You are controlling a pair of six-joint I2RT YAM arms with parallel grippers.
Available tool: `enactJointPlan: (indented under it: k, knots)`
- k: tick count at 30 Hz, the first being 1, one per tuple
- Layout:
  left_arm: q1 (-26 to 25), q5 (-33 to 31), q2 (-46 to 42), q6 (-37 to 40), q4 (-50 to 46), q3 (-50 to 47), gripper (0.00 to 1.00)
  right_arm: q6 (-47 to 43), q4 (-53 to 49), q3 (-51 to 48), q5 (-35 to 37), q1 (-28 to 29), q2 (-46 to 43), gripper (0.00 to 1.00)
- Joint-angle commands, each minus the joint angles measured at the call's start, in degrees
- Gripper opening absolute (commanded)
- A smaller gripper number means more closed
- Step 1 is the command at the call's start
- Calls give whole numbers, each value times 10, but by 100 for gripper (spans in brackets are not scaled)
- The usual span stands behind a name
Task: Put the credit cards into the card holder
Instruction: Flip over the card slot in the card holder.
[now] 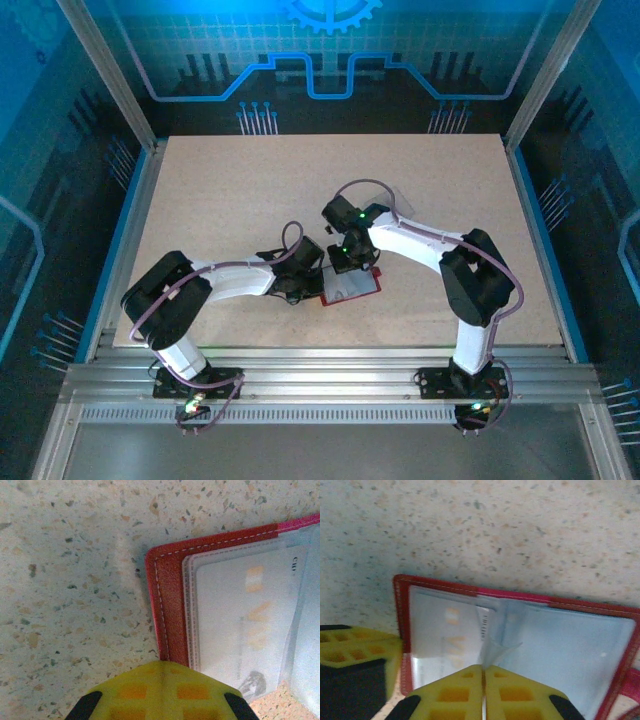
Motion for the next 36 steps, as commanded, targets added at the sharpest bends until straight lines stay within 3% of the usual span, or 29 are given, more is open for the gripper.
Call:
enactJointPlan:
  k: [1,9,24,27,30,33,36]
  knots:
    - [-13,8,47,-2,0,-16,4,22,39,0,-103,-1,2,21]
    - [-8,10,22,-12,2,-29,4,53,113,-28,-232,-32,-9,29]
    - [32,27,-81,-6,-15,-73,13,7,93,-46,-248,-58,-104,47]
    - [44,31,-105,-5,-22,-81,16,-5,59,-29,-193,-78,-112,45]
    - [49,29,-139,5,-38,-81,22,-21,-9,15,-85,-109,-99,38]
    - [49,41,-156,17,-42,-75,36,-47,-58,65,28,-126,-71,39]
    - [48,46,-158,22,-39,-73,42,-76,-98,124,125,-134,-22,41]
